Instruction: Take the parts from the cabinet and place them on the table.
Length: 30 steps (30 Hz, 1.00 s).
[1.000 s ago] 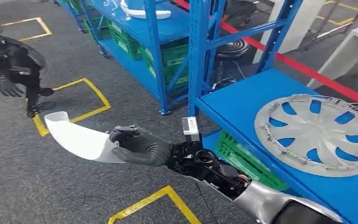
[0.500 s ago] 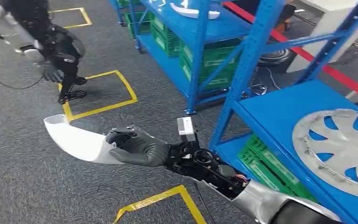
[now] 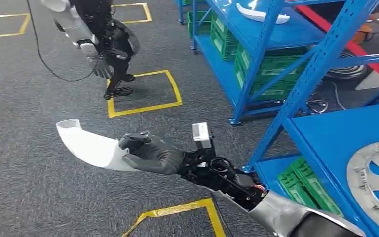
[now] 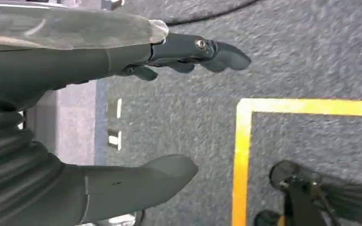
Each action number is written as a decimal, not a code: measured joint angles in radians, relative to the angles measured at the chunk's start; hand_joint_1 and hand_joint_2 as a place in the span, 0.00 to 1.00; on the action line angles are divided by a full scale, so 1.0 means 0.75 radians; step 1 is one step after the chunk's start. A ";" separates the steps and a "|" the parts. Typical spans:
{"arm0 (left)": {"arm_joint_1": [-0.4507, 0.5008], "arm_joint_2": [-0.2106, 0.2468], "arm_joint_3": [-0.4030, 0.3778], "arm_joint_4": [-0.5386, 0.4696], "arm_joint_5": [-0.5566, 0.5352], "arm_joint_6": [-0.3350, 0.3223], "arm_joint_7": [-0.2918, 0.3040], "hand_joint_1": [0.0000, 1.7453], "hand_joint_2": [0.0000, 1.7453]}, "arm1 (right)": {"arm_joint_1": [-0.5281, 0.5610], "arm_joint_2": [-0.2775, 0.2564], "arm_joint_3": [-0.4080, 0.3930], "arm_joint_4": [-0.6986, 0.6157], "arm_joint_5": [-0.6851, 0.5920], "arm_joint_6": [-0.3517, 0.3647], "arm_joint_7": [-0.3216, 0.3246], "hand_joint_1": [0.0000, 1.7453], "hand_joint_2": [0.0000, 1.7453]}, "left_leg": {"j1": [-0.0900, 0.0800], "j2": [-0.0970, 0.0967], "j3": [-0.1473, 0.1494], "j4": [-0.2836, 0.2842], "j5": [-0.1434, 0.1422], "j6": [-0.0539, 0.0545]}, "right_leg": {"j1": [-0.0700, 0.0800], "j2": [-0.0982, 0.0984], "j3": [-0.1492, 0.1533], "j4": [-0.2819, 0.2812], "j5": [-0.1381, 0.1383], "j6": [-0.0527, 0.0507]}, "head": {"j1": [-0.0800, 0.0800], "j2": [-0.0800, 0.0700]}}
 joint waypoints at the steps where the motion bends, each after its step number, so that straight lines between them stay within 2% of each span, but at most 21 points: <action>1: -0.004 0.001 0.000 0.000 -0.001 0.000 0.000 0.00 1.00 | -0.002 0.000 0.000 0.002 -0.001 0.000 0.001 1.00 1.00 | 0.002 0.039 -0.049 0.096 -0.056 -0.008 | 0.002 -0.021 0.000 -0.001 0.000 -0.008 | -0.011 0.000; 3: -0.007 0.001 0.000 0.000 -0.002 -0.001 0.000 0.00 1.00 | 0.000 -0.001 0.000 0.009 -0.001 0.000 0.004 1.00 1.00 | 0.005 0.063 -0.157 0.315 -0.146 -0.021 | 0.006 -0.060 -0.002 0.000 -0.001 -0.009 | -0.019 0.000; 4: -0.005 -0.001 0.000 0.000 -0.002 -0.001 0.001 0.00 1.00 | 0.000 -0.001 0.000 0.012 -0.001 0.000 0.004 1.00 1.00 | 0.006 0.069 -0.186 0.373 -0.155 -0.025 | 0.006 -0.079 -0.004 0.000 -0.002 -0.009 | -0.023 0.000; 5: -0.004 -0.001 0.000 0.000 -0.002 -0.001 0.001 0.00 1.00 | 0.000 -0.001 0.001 0.016 -0.001 0.000 0.004 1.00 1.00 | 0.008 0.072 -0.180 0.360 -0.134 -0.028 | 0.006 -0.095 -0.004 0.000 -0.003 -0.008 | -0.024 0.000; 7: -0.003 0.004 0.000 0.000 0.001 -0.001 0.004 0.00 1.00 | 0.000 -0.001 0.001 0.019 -0.001 -0.001 0.004 1.00 1.00 | 0.014 0.091 -0.076 0.166 -0.036 -0.031 | 0.005 -0.125 -0.002 0.001 -0.008 -0.002 | -0.027 0.000; 8: -0.005 0.006 0.000 0.000 0.005 0.001 0.005 0.00 1.00 | 0.000 -0.001 0.002 0.019 -0.001 0.000 0.005 1.00 1.00 | 0.014 0.133 0.004 0.026 0.015 -0.031 | 0.005 -0.139 0.001 0.004 -0.012 0.004 | -0.028 0.000; 9: -0.009 0.005 0.000 0.000 0.011 0.001 0.005 0.00 1.00 | 0.000 -0.001 0.002 0.019 -0.001 0.000 0.005 1.00 1.00 | 0.008 0.190 0.046 -0.058 0.016 -0.028 | 0.015 -0.151 0.002 0.007 -0.018 0.013 | -0.032 0.000; 10: -0.012 0.008 0.000 0.000 0.020 0.003 0.005 0.00 1.00 | -0.001 -0.001 0.002 0.019 -0.002 0.000 0.006 1.00 1.00 | 0.003 0.168 0.045 -0.060 0.027 -0.009 | 0.021 -0.161 0.002 0.012 -0.025 0.021 | -0.032 0.000; 13: -0.007 0.010 0.000 0.000 0.038 0.003 0.013 0.00 1.00 | 0.000 0.000 0.008 0.019 -0.002 0.003 0.008 1.00 1.00 | -0.004 0.128 0.039 -0.056 0.022 0.017 | 0.019 -0.196 0.015 0.011 -0.032 0.040 | -0.015 0.000; 14: -0.007 0.010 0.000 0.000 0.039 0.004 0.015 0.00 1.00 | 0.000 0.000 0.009 0.018 -0.002 0.003 0.008 1.00 1.00 | 0.007 0.113 0.046 -0.063 0.028 0.029 | 0.013 -0.193 0.015 0.017 -0.043 0.050 | -0.016 0.000; 15: -0.007 0.010 0.000 0.000 0.041 0.004 0.016 0.00 1.00 | -0.001 0.000 0.010 0.018 -0.002 0.003 0.008 1.00 1.00 | 0.007 0.103 0.047 -0.063 0.028 0.035 | 0.008 -0.133 0.003 0.059 -0.076 0.056 | -0.008 0.000; 17: -0.009 0.011 0.000 0.000 0.042 0.004 0.018 0.00 1.00 | 0.001 0.000 0.011 0.018 -0.002 0.004 0.007 1.00 1.00 | 0.006 0.081 0.047 -0.063 0.028 0.046 | 0.002 -0.071 -0.093 0.276 -0.189 0.061 | 0.006 0.000; 19: -0.008 0.011 0.000 0.000 0.048 0.005 0.018 0.00 1.00 | 0.011 -0.001 0.011 0.024 -0.002 0.004 0.008 1.00 1.00 | 0.001 0.047 0.047 -0.063 0.028 0.048 | 0.002 -0.056 -0.194 0.475 -0.252 0.063 | 0.017 0.000; 20: -0.008 0.011 0.000 0.000 0.053 0.007 0.018 0.00 1.00 | 0.014 -0.001 0.011 0.027 -0.002 0.006 0.008 1.00 1.00 | -0.002 0.029 0.048 -0.062 0.028 0.048 | 0.003 -0.054 -0.202 0.478 -0.232 0.058 | 0.018 0.000; 22: -0.008 0.011 0.000 0.000 0.062 0.009 0.018 0.00 1.00 | 0.013 0.000 0.012 0.028 -0.002 0.011 0.008 1.00 1.00 | -0.004 -0.009 0.052 -0.061 0.028 0.048 | 0.005 -0.043 -0.131 0.309 -0.119 0.043 | 0.021 0.000; 23: -0.009 0.009 0.000 0.000 0.065 0.011 0.018 0.00 1.00 | 0.012 0.000 0.012 0.028 -0.002 0.012 0.008 1.00 1.00 | -0.004 -0.027 0.056 -0.061 0.028 0.048 | 0.008 -0.017 -0.069 0.173 -0.050 0.032 | 0.023 0.000; 24: -0.008 0.004 0.000 0.000 0.066 0.011 0.018 0.00 1.00 | 0.010 -0.001 0.012 0.028 -0.002 0.012 0.008 1.00 1.00 | -0.001 -0.041 0.055 -0.062 0.028 0.047 | 0.010 0.038 -0.025 0.068 -0.008 0.021 | 0.025 0.000; 25: -0.010 -0.001 0.000 0.000 0.068 0.016 0.018 0.00 1.00 | 0.009 0.000 0.012 0.028 -0.002 0.013 0.008 1.00 1.00 | -0.009 -0.054 0.049 -0.055 0.028 0.040 | 0.003 0.065 -0.008 0.031 -0.018 0.014 | 0.017 0.000; 28: -0.001 -0.002 0.000 0.000 0.070 0.018 0.018 0.00 1.00 | 0.004 0.000 0.012 0.028 -0.002 0.014 0.009 1.00 1.00 | 0.010 -0.096 0.039 -0.066 0.039 0.014 | 0.017 0.031 -0.005 0.024 -0.020 0.012 | 0.022 0.000; 29: 0.001 0.002 0.000 0.000 0.070 0.019 0.018 0.00 1.00 | 0.003 0.004 0.012 0.028 -0.002 0.014 0.008 1.00 1.00 | 0.002 -0.093 0.038 -0.065 0.037 0.008 | -0.002 0.009 0.006 -0.002 -0.006 0.002 | 0.021 0.000; 30: 0.001 -0.004 0.000 0.001 0.070 0.019 0.018 0.00 1.00 | 0.002 0.006 0.013 0.028 -0.002 0.014 0.009 1.00 1.00 | 0.000 -0.020 0.026 -0.039 0.015 0.006 | 0.001 -0.008 0.014 -0.014 -0.001 -0.002 | 0.016 0.000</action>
